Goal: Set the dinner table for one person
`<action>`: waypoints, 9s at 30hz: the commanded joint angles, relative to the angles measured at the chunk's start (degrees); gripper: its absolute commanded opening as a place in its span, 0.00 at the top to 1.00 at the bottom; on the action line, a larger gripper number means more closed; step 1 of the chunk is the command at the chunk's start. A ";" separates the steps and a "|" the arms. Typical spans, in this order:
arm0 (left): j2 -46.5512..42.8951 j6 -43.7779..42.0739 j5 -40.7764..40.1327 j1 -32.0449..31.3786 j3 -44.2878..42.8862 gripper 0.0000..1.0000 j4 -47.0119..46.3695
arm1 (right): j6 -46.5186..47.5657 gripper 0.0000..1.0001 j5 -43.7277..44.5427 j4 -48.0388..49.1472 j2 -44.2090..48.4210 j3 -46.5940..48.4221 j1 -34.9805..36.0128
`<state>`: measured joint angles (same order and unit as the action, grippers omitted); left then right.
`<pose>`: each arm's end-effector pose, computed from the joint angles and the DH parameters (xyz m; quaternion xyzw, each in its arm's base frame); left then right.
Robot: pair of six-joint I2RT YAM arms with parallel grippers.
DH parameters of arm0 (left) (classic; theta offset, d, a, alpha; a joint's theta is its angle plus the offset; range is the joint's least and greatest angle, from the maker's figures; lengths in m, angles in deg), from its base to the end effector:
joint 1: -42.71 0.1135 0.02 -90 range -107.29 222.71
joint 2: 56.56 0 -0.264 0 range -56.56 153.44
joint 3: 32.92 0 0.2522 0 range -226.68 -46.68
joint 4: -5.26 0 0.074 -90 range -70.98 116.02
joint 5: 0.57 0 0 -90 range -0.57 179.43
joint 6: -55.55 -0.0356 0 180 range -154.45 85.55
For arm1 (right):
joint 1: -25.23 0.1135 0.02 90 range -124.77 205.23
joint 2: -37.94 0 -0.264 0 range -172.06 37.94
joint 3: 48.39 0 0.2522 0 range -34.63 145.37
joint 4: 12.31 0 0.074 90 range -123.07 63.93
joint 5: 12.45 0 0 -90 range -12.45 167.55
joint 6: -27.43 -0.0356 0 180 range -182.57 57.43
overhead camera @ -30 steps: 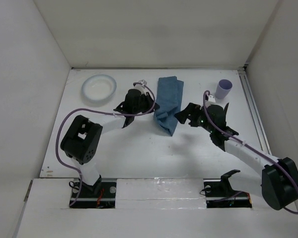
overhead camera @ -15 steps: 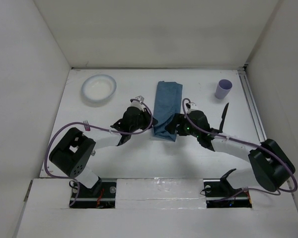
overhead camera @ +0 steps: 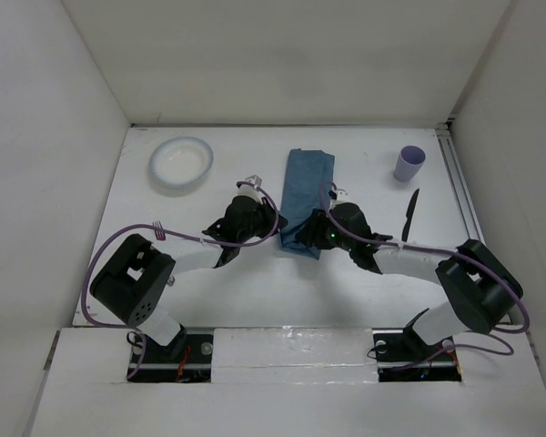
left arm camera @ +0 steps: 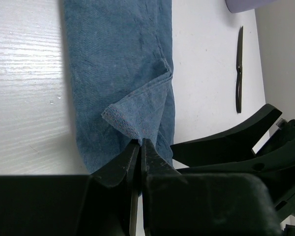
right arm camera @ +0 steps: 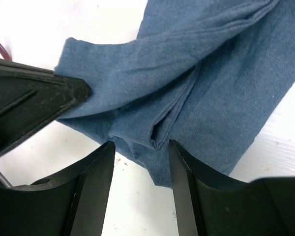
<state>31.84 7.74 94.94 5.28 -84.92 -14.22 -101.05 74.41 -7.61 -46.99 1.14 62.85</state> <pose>0.2523 -0.1974 0.1959 -0.0047 0.8030 -0.4104 0.4321 0.2336 0.1825 0.1744 -0.0070 0.8688 0.3235 0.3747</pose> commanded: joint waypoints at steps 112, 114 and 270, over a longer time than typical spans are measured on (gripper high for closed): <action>17.12 -0.62 -7.36 11.94 -51.82 0.00 45.60 | 8.51 0.00 8.23 -39.53 -9.79 43.05 -24.44; 25.02 0.60 -6.49 11.94 -58.25 0.00 50.71 | 7.98 0.00 7.18 -40.86 -17.44 47.10 -23.74; 7.66 16.77 30.84 48.96 -35.96 1.00 4.52 | 12.38 0.00 -1.96 -31.29 33.59 18.20 -8.61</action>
<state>47.03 18.78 115.34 57.56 -121.44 8.69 -88.50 69.67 -39.57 -15.16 19.72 55.97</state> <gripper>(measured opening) 0.018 0.999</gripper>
